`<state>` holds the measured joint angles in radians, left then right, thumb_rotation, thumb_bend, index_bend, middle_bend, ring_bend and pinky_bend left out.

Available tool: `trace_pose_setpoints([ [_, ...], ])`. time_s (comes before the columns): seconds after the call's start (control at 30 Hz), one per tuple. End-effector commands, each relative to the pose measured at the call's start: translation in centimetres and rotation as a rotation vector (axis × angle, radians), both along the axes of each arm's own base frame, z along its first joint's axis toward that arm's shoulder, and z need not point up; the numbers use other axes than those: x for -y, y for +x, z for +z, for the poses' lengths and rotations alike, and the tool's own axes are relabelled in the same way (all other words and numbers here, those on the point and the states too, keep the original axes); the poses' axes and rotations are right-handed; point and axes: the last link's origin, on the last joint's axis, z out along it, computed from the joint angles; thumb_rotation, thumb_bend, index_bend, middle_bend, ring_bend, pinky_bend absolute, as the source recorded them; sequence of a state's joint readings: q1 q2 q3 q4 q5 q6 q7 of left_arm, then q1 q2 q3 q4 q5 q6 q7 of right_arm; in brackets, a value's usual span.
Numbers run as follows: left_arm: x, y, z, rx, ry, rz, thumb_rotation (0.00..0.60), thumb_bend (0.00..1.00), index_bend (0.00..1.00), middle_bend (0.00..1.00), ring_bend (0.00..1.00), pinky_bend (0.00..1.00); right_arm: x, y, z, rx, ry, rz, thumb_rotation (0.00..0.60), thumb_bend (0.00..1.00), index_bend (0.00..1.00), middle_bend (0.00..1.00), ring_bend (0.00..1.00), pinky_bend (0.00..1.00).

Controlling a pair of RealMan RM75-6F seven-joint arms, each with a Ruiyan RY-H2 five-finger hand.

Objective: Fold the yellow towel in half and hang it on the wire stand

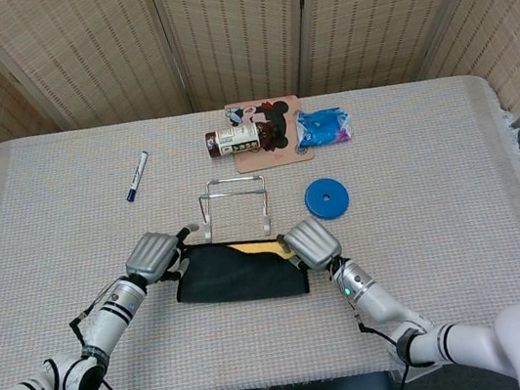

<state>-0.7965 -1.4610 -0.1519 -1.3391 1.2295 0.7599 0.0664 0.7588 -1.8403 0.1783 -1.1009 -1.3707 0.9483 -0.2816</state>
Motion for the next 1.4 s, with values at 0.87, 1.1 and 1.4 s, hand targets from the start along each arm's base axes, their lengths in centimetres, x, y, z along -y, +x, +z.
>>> trace_pose_setpoints([
  [0.87,2.4,-2.4,4.4,0.100,0.088,0.072,0.600,0.51,0.13,0.97,0.80,0.89,1.5,0.0,1.1,-0.032,-0.019,0.031,0.600,0.37,0.05,0.91,1.00,1.00],
  [1.1,3.6,-3.0,6.1,0.129,0.120,0.072,0.600,0.51,0.13,0.97,0.80,0.89,0.0,-1.5,3.7,-0.040,-0.010,0.136,0.600,0.22,0.25,0.91,1.00,1.00],
  [1.4,4.8,-3.4,7.2,0.147,0.133,0.071,0.600,0.51,0.13,0.97,0.80,0.89,-0.9,-3.7,3.7,-0.132,0.021,0.234,0.600,0.08,0.43,0.91,1.00,1.00],
])
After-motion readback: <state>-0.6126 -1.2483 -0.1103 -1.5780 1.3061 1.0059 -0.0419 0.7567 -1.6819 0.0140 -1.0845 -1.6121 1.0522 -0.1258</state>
